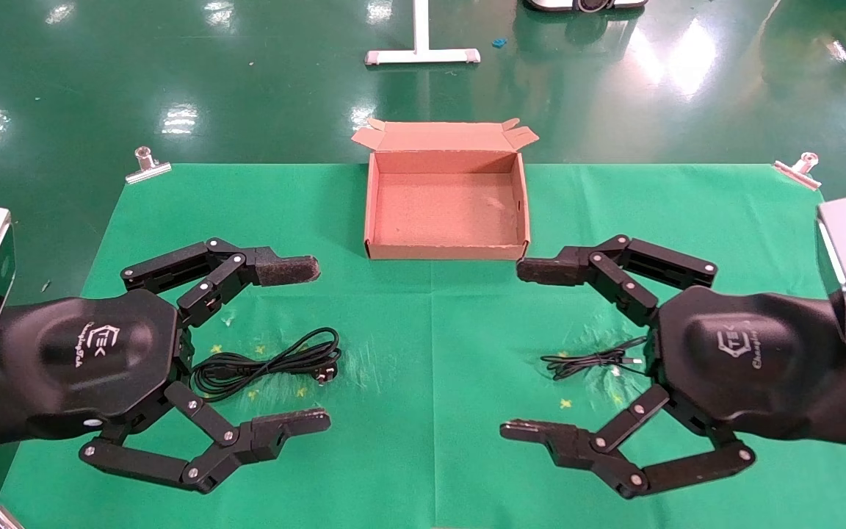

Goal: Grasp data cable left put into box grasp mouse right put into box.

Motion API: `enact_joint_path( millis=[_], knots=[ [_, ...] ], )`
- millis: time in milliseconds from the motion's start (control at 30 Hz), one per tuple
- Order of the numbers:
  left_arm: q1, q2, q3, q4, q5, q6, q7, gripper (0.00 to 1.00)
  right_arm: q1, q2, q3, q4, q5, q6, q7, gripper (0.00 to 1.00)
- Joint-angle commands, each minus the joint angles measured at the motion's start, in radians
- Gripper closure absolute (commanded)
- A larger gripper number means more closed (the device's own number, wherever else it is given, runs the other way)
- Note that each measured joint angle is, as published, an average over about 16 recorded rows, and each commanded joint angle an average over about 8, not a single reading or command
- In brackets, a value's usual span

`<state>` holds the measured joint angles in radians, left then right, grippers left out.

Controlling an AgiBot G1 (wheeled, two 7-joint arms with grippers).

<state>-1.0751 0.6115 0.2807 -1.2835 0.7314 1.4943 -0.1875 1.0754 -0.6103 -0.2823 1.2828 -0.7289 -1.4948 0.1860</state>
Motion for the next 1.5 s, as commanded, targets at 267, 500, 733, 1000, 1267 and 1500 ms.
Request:
enact_joint_path(
  millis=[267, 500, 733, 1000, 1267, 1500],
  knots=[
    [0.000, 0.000, 0.000, 0.000, 0.000, 0.000, 0.000, 0.00, 0.000, 0.000, 0.000, 0.000, 0.000, 0.000, 0.000, 0.00],
    [0.000, 0.000, 0.000, 0.000, 0.000, 0.000, 0.000, 0.00, 0.000, 0.000, 0.000, 0.000, 0.000, 0.000, 0.000, 0.00],
    [0.000, 0.000, 0.000, 0.000, 0.000, 0.000, 0.000, 0.00, 0.000, 0.000, 0.000, 0.000, 0.000, 0.000, 0.000, 0.00],
    [0.000, 0.000, 0.000, 0.000, 0.000, 0.000, 0.000, 0.00, 0.000, 0.000, 0.000, 0.000, 0.000, 0.000, 0.000, 0.00],
    [0.000, 0.000, 0.000, 0.000, 0.000, 0.000, 0.000, 0.00, 0.000, 0.000, 0.000, 0.000, 0.000, 0.000, 0.000, 0.00],
    [0.000, 0.000, 0.000, 0.000, 0.000, 0.000, 0.000, 0.00, 0.000, 0.000, 0.000, 0.000, 0.000, 0.000, 0.000, 0.00]
  ],
)
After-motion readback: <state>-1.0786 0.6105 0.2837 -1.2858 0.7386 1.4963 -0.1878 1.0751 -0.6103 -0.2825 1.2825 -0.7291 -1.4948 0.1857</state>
